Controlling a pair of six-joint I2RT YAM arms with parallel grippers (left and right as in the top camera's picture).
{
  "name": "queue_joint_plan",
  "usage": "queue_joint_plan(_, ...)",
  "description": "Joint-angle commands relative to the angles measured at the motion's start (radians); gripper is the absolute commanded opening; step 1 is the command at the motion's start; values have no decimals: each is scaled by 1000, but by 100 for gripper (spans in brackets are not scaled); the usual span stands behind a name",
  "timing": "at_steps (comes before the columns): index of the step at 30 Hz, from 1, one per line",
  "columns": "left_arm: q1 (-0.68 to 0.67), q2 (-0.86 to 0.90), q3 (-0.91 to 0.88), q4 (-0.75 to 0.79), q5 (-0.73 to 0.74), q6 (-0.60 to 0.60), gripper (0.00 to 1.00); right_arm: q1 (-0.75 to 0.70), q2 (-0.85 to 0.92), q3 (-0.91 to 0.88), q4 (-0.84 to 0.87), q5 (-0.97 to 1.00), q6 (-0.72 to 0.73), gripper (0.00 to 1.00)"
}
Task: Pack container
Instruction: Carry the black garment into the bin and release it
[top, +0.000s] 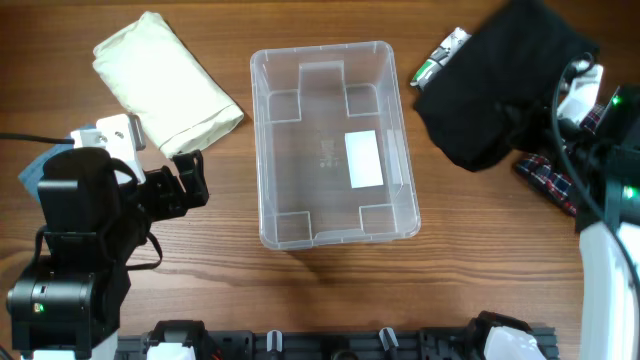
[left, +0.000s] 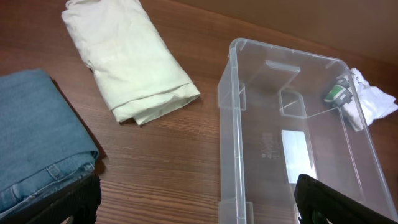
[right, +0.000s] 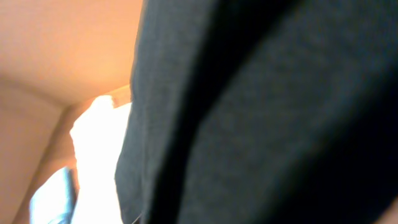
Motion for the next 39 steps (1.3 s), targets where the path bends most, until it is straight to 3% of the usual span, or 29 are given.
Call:
queue_joint_plan(1, -6, -2, 16, 4, 0, 16, 100, 180, 13, 141, -39, 57, 4, 4)
queue_joint_plan(7, -6, -2, 16, 2, 0, 16, 100, 578, 408, 462, -152, 180, -60, 4)
queue_joint_plan(12, -6, 0, 16, -12, 0, 16, 100, 731, 712, 516, -119, 181, -137, 4)
queue_joint_plan(17, -6, 0, 16, -16, 0, 16, 100, 749, 872, 516, -129, 181, -157, 4)
queue_joint_plan(27, -6, 20, 15, -17, 0, 16, 100, 750, 891, 516, -161, 203, -208, 4)
queue_joint_plan(28, -6, 24, 15, -17, 0, 16, 100, 750, 891, 516, -160, 228, -202, 40)
queue_joint_plan(29, -6, 25, 15, -17, 0, 16, 100, 749, 891, 516, -152, 291, -158, 97)
queue_joint_plan(31, -6, 27, 15, -17, 0, 16, 100, 749, 878, 526, -151, 449, -62, 100)
queue_joint_plan(39, -6, 27, 15, -19, 0, 16, 100, 745, 583, 563, -134, 692, -62, 100)
